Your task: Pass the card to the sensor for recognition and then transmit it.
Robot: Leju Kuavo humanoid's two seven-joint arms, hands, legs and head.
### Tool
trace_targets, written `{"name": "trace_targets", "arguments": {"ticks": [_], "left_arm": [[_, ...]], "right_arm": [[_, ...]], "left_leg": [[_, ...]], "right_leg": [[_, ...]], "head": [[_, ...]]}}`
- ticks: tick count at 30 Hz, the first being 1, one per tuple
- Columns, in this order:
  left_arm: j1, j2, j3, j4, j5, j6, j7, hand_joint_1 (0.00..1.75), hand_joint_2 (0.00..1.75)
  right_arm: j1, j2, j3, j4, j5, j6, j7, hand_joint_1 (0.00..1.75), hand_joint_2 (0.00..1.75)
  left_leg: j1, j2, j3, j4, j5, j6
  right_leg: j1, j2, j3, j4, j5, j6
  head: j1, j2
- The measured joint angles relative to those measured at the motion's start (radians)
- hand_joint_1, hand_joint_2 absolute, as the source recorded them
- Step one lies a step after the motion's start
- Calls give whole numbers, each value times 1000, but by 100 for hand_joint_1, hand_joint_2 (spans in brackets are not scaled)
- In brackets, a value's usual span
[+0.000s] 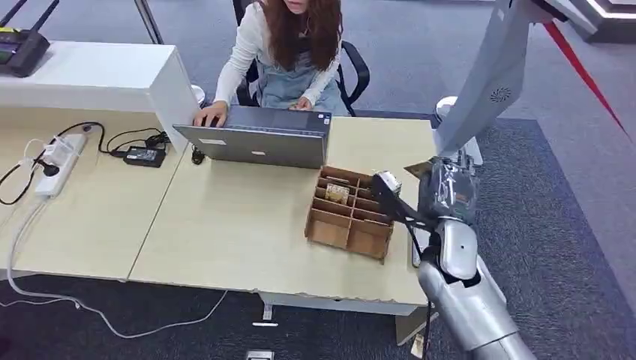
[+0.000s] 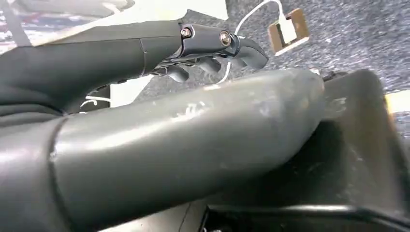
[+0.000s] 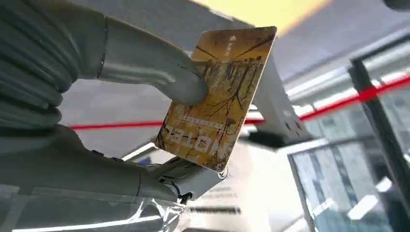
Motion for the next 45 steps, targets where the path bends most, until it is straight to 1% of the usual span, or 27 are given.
{"name": "trace_targets", "arguments": {"ticks": [2, 5, 8, 11, 15, 18, 23, 29, 37, 38, 39, 40, 41, 42, 43, 44, 45], "left_arm": [[0, 0, 0, 0, 0, 0, -2, 0, 0], [0, 0, 0, 0, 0, 2, -7, 0, 0], [0, 0, -1, 0, 0, 8, -26, 0, 0], [-1, -1, -2, 0, -3, 17, -56, 0, 0], [-1, -1, -5, 0, -8, 21, -97, 0, 0], [-2, -2, -7, 0, -8, 22, -119, 0, 0], [-3, -3, -7, 0, -7, 14, -147, 0, 0], [-3, -3, -7, 0, -3, -2, -171, 0, 0], [-3, -3, -7, 0, -3, -3, -171, 0, 0], [-3, -3, -7, 0, -3, -3, -171, 0, 0], [-3, -3, -7, 0, -3, -3, -172, 0, 0], [-3, -3, -7, 0, -3, -4, -173, 0, 0], [-3, -3, -7, 0, -1, -7, -174, 0, 0], [-3, -3, -7, 0, 0, -10, -175, 0, 0], [-3, -3, -7, 0, 0, -14, -174, 0, 0], [-3, -3, -7, 0, 0, -17, -171, 0, 0], [-3, -3, -7, 0, 0, -18, -169, 0, 0]], "right_arm": [[-19, 0, 11, -39, 2, 9, 5, 175, 175], [-30, 0, 28, -76, 5, -2, 3, 175, 175], [-62, 2, 52, -113, 23, 3, 0, 175, 175], [-142, 21, 95, -136, 48, 45, 2, 175, 175], [-254, 61, 163, -138, 56, 110, 9, 175, 175], [-326, 91, 219, -118, 60, 134, 9, 175, 175], [-412, 169, 291, -28, 62, 121, 9, 175, 175], [-470, 306, 358, 154, 46, 65, 5, 175, 175], [-472, 313, 362, 163, 46, 62, 5, 175, 175], [-473, 319, 365, 169, 46, 61, 5, 175, 175], [-482, 341, 378, 207, 46, 57, 5, 175, 175], [-486, 353, 382, 226, 45, 56, 6, 175, 175], [-499, 379, 398, 277, 15, 55, 9, 175, 175], [-504, 395, 411, 307, -31, 57, 27, 175, 175], [-511, 409, 447, 340, -124, 50, 62, 175, 175], [-521, 417, 474, 367, -182, 39, 76, 175, 175], [-524, 418, 483, 377, -197, 34, 78, 175, 175]], "left_leg": [[0, -1, 0, 0, 0, 0], [0, -1, -1, 0, 0, 0], [0, -1, -2, 0, 0, 0], [0, -1, -2, 0, 1, -1], [0, -1, -3, 0, 1, -1], [1, -1, -3, 0, 1, -1], [1, -2, -4, 0, 2, -1], [1, -2, -4, 0, 2, -1], [1, -2, -4, 0, 2, -1], [1, -2, -4, 0, 2, -1], [1, -2, -4, 0, 2, -1], [1, -2, -4, 0, 2, -1], [1, -2, -4, 0, 2, -1], [1, -2, -4, 0, 2, -1], [1, -2, -4, 0, 2, -1], [1, -2, -4, 0, 2, -1], [1, -2, -4, 0, 2, -1]], "right_leg": [[0, -1, 0, 0, 0, 0], [0, -1, 0, 0, 0, 0], [0, -1, 0, 0, 0, 0], [0, -1, -1, 0, 0, 0], [0, -1, -1, 1, 0, 0], [1, -1, -1, 1, 0, 0], [1, -1, -2, 1, 0, 0], [1, -1, -2, 1, 0, 0], [1, -1, -2, 1, 0, 0], [1, -1, -2, 1, 0, 0], [1, -1, -2, 1, 0, 0], [1, -1, -2, 1, 0, 0], [1, -1, -2, 1, 0, 0], [1, -1, -2, 1, 0, 0], [1, -1, -2, 1, 0, 0], [1, -1, -2, 1, 0, 0], [1, -1, -2, 1, 0, 0]], "head": [[0, 0], [0, 0], [0, 0], [0, 0], [0, 0], [0, 0], [0, 0], [0, 0], [0, 0], [0, 0], [0, 0], [0, 0], [0, 0], [0, 0], [0, 0], [0, 0], [0, 0]]}}
